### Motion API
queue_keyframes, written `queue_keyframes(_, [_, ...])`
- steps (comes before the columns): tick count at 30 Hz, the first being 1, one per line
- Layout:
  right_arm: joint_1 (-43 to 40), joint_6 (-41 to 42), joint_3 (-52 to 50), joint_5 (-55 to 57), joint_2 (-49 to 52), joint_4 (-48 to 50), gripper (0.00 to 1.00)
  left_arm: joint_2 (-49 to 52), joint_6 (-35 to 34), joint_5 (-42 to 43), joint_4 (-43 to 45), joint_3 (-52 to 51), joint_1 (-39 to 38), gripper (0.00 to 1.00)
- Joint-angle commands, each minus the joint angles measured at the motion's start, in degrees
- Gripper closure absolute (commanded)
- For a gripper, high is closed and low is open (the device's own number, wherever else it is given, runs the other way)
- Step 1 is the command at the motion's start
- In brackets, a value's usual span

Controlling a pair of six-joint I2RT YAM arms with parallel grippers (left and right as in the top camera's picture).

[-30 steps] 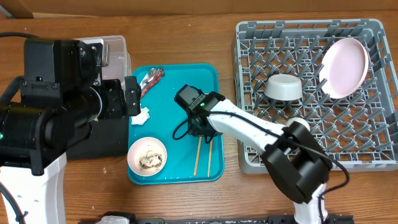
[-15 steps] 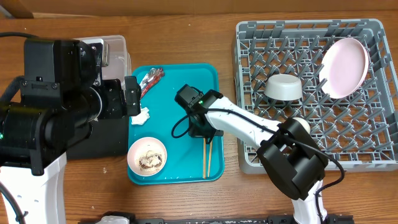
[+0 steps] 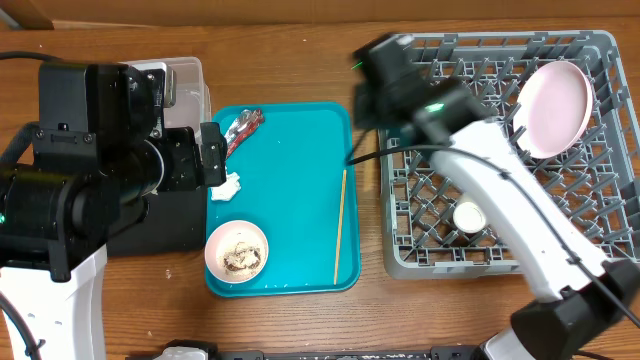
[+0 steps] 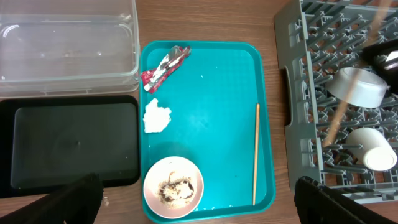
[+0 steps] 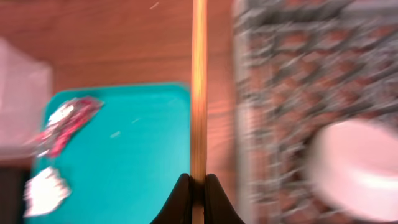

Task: Sort waste into correct bins and load items into the dishwasher
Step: 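Grasp one chopstick with the right gripper and carry it into the rack, then move the right gripper back down to the remaining chopstick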

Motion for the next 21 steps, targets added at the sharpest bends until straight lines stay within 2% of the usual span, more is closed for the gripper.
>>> queue_keyframes(1, [-3.78, -9.90, -1.68, -1.51, 3.45, -0.22, 0.96, 0.20, -0.98, -0.42, 0.07, 0.44, -0.11, 0.00])
queue_keyframes(4, [-5.95, -15.13, -3.78, -2.45, 5.90, 1.40, 0.96, 0.20, -1.01, -0.42, 0.07, 0.44, -0.11, 0.00])
queue_keyframes(7, [-6.97, -15.50, -4.37, -3.13, 7.93, 1.68, 0.96, 0.20, -0.98, -0.42, 0.07, 0.44, -0.11, 0.00])
queue_keyframes(9, [-6.95, -15.50, -4.37, -3.76, 8.17, 1.66, 0.82, 0.20, -0.98, -0.42, 0.07, 0.44, -0.11, 0.00])
queue_keyframes(10, [-6.78, -15.50, -4.28, -3.74, 8.09, 1.62, 0.60, 0.20, -0.98, -0.42, 0.07, 0.44, -0.11, 0.00])
queue_keyframes(11, [-6.16, -15.08, -3.28, -3.76, 7.61, 0.39, 0.52, 0.20, -1.01, -0.42, 0.07, 0.44, -0.11, 0.00])
queue_keyframes(14, [-4.74, -11.47, -1.01, -4.07, 6.60, -2.21, 0.49, 0.20, -1.01, -0.42, 0.07, 0.44, -0.11, 0.00])
queue_keyframes(17, [-2.19, -9.86, -0.59, -10.23, 5.27, -2.93, 0.47, 0.20, -0.98, -0.42, 0.07, 0.44, -0.11, 0.00])
queue_keyframes(21, [1.84, -2.38, -1.73, -12.17, 6.01, -3.15, 0.46, 0.20, -0.98, -0.42, 0.07, 0.44, -0.11, 0.00])
